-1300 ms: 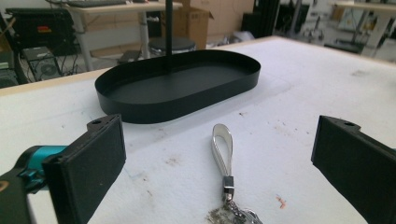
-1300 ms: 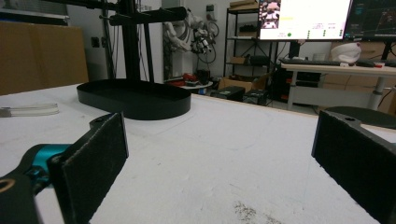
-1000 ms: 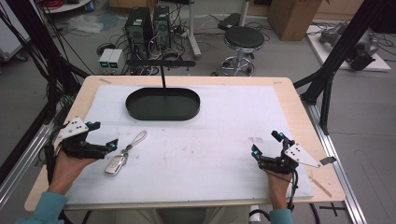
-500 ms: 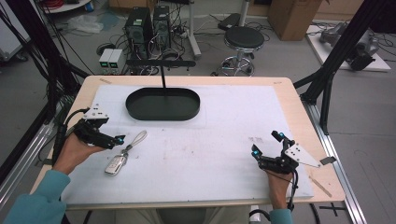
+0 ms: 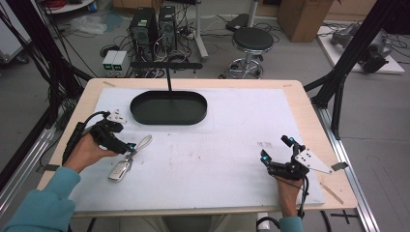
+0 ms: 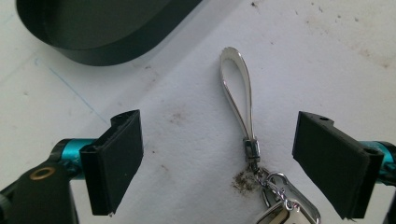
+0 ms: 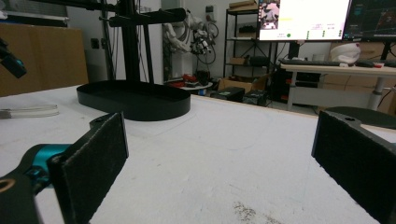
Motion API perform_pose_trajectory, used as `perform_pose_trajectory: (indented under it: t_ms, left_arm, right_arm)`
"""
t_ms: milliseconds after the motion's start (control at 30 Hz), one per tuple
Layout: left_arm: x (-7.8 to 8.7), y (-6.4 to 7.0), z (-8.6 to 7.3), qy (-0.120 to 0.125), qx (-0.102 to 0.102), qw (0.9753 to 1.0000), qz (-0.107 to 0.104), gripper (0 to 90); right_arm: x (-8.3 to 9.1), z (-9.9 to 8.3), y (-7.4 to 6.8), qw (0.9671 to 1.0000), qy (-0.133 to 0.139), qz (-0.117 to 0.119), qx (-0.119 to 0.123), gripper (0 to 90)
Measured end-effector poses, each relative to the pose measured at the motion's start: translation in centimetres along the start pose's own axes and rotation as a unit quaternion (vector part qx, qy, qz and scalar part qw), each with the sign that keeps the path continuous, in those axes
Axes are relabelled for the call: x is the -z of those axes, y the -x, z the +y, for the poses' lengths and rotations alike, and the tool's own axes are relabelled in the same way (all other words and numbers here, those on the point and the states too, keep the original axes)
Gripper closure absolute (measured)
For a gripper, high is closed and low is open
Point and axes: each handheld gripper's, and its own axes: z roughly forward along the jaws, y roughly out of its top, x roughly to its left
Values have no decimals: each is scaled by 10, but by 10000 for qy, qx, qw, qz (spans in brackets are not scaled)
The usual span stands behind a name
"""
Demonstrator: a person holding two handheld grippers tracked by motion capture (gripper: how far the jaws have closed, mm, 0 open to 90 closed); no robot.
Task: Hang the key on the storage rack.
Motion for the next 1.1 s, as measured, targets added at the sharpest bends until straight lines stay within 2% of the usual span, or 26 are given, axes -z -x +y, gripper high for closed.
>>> perform_pose_trajectory:
  t_ms: [133, 167, 300, 467, 633, 667, 867, 1100]
  left_arm:
    - [-5, 1, 4, -169, 21, 9997, -146, 192]
    - [-7, 1, 4, -244, 27, 9995, -203, 230]
    - [-12, 2, 6, -461, -94, 9987, -202, 244]
    - [-17, 2, 6, -657, 38, 9974, -297, 267]
    - [-20, -1, 5, -812, 152, 9960, -353, 332]
    - [-20, 0, 5, -827, 184, 9956, -401, 376]
    - [-26, 2, 6, -1040, 165, 9930, -529, 426]
    - [-32, 4, 8, -1248, 188, 9903, -586, 517]
  right_arm:
    - [0, 0, 0, 10000, -6, -7, -11, 30]
    - [0, 0, 0, 10000, 0, -6, 4, 30]
    - [0, 0, 0, 10000, 0, 0, -9, 30]
    - [0, 0, 0, 10000, 0, -2, -12, 30]
    - [0, 0, 0, 10000, 2, -2, -7, 30]
    - [0, 0, 0, 10000, 3, -1, -8, 30]
    - [0, 0, 0, 10000, 1, -4, -7, 30]
    - [0, 0, 0, 10000, 0, 0, -13, 30]
